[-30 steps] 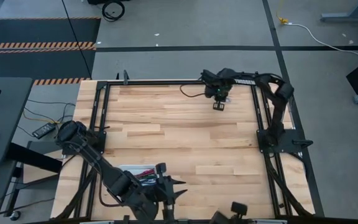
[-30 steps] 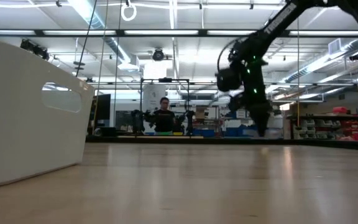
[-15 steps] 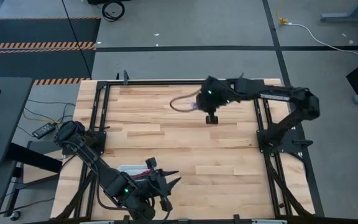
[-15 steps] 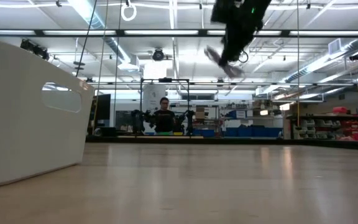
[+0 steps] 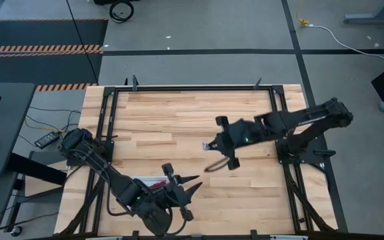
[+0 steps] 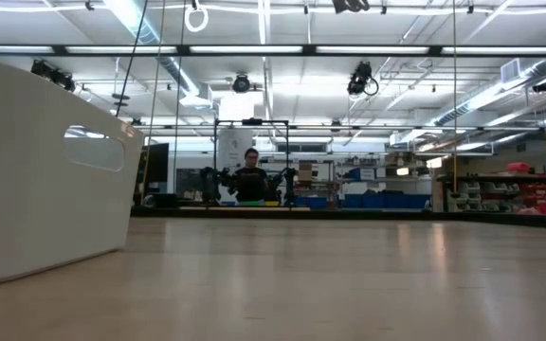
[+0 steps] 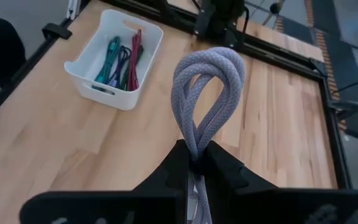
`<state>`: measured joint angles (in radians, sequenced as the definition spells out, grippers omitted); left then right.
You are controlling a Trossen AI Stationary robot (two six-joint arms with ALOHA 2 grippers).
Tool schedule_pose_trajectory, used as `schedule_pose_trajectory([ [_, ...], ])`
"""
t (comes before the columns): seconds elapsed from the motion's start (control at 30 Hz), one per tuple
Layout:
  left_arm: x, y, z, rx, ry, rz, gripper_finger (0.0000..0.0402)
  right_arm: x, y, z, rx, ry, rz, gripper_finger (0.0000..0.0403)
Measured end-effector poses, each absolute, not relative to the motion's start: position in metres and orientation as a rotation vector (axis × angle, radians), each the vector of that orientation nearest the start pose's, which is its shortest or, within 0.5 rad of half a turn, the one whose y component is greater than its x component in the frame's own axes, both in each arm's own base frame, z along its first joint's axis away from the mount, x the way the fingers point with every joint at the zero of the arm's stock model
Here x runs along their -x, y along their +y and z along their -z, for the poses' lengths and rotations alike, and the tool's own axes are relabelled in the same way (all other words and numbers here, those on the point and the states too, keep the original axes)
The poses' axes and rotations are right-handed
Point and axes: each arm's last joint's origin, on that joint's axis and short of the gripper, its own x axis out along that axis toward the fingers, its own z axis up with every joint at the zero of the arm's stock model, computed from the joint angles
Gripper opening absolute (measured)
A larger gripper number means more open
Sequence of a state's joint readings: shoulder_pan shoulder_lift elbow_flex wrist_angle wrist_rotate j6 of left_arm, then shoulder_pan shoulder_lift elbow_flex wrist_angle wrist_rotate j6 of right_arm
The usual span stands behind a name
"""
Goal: Pick and place USB-C Cables
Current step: Put the white charger cable into the white bin
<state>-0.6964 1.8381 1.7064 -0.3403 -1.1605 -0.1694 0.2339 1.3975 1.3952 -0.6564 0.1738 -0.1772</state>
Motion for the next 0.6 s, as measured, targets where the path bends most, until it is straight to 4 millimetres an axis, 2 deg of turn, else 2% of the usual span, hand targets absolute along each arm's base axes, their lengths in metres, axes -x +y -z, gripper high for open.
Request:
schedule_pose_trajectory([
  [0.3,-0.334,-0.236,-0.352,-0.291,0.227,-0.609,0.0129,-0.274,0.11,-0.364,0.337,0.617,-0.109,0.0032],
  [0.47,-0.346,-0.22,-0.351,-0.281,0.243,-0.627,0.0164,-0.268,0.131,-0.369,0.381,0.535,-0.08,0.0032],
  [0.6,-0.357,-0.208,-0.348,-0.251,0.268,-0.579,0.0198,-0.264,0.143,-0.372,0.397,0.491,-0.093,0.0032],
])
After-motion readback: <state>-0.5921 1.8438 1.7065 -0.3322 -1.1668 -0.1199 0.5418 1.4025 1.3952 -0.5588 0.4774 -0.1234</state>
